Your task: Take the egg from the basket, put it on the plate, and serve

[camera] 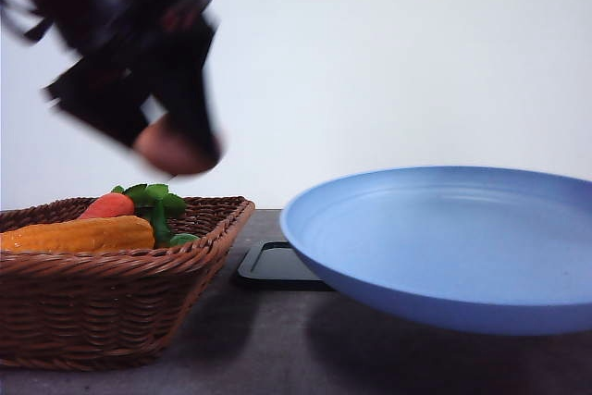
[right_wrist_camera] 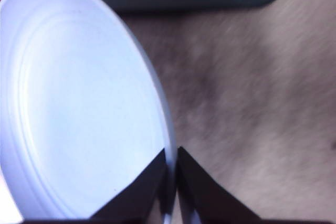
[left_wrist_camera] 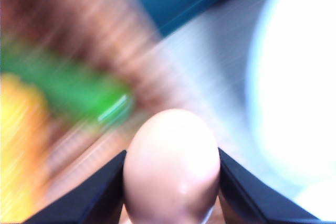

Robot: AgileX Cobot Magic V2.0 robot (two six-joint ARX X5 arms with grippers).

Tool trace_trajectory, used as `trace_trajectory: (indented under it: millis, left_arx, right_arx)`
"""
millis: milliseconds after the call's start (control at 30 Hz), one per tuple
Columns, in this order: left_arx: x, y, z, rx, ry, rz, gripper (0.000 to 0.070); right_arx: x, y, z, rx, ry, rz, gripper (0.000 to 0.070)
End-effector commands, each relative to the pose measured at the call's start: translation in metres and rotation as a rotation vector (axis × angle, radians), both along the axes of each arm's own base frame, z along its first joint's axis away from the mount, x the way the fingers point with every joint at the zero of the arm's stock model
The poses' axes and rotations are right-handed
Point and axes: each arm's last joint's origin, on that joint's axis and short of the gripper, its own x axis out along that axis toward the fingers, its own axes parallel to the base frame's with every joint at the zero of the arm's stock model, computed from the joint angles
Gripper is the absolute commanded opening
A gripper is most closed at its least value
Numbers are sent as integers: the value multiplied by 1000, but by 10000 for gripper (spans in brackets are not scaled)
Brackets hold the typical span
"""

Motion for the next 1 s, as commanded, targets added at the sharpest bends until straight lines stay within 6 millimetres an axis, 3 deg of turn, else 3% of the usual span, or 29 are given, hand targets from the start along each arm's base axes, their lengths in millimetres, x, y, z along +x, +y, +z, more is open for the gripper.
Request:
trace_trajectory:
  millis: [0, 200, 500, 867, 967]
  left_arx:
    - [-2, -14, 7, -53, -25, -58, 176]
    - [-23, -47, 9, -104, -95, -190, 252]
    - [-40, -88, -20, 5, -162, -284, 275]
    - [-41, -104, -48, 59, -115, -318, 278]
    - [-41, -105, -50, 64, -112, -319, 308]
  right_arx:
    - [3, 2, 0, 38, 22, 17, 0]
    - [8, 5, -8, 72, 91, 45, 0]
    - [8, 5, -9, 68, 106, 47, 0]
    - [8, 5, -9, 67, 106, 48, 0]
    - [8, 5, -9, 67, 104, 50, 0]
